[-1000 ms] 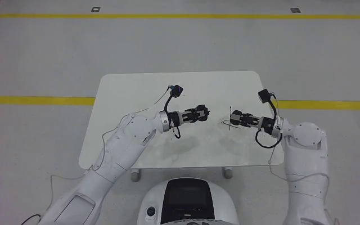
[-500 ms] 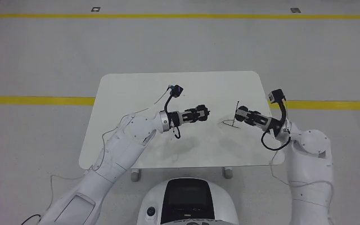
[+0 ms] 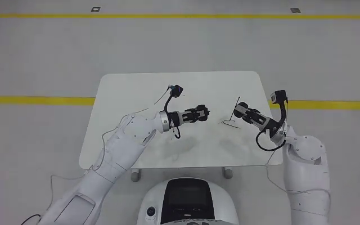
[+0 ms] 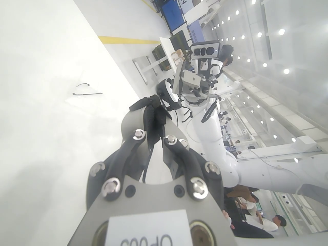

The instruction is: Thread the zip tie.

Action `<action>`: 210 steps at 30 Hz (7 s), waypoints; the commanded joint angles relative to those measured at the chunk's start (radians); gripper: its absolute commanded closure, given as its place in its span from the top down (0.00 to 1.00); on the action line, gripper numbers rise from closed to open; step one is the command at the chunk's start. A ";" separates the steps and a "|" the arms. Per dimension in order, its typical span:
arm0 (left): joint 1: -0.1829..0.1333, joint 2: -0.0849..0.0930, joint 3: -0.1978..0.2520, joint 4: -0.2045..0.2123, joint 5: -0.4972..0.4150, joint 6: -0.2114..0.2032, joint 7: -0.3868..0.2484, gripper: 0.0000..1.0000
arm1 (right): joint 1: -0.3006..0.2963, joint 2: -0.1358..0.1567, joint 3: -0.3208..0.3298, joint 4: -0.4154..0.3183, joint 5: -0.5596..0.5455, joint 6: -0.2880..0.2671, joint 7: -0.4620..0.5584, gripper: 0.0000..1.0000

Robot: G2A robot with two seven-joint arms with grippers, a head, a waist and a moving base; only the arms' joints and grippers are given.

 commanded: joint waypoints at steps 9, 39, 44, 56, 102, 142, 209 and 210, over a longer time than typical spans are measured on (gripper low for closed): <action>0.018 -0.003 0.010 -0.013 -0.053 0.009 0.011 0.00 | -0.015 -0.004 -0.005 -0.041 0.019 0.000 -0.148 0.00; 0.041 -0.040 0.069 0.068 -0.389 0.096 0.073 0.00 | -0.114 0.008 -0.114 -0.178 -0.195 0.000 -0.568 0.00; 0.057 -0.032 0.049 0.062 -0.408 0.125 0.068 0.00 | -0.125 0.021 -0.145 -0.172 -0.283 0.000 -0.672 0.00; 0.040 -0.043 0.080 0.087 -0.411 0.129 0.092 0.00 | -0.135 0.072 -0.253 -0.132 -0.390 0.000 -0.794 0.00; 0.036 -0.053 0.105 0.092 -0.429 0.154 0.112 0.00 | -0.119 0.109 -0.354 -0.108 -0.404 0.000 -0.841 0.00; 0.036 -0.053 0.105 0.092 -0.429 0.154 0.112 0.00 | -0.103 0.144 -0.392 -0.082 -0.419 0.000 -0.858 0.00; 0.036 -0.053 0.105 0.092 -0.429 0.154 0.112 0.00 | -0.102 0.187 -0.449 -0.091 -0.434 0.000 -0.853 0.00; 0.036 -0.053 0.105 0.092 -0.429 0.154 0.112 0.00 | -0.102 0.188 -0.449 -0.090 -0.435 0.000 -0.854 0.00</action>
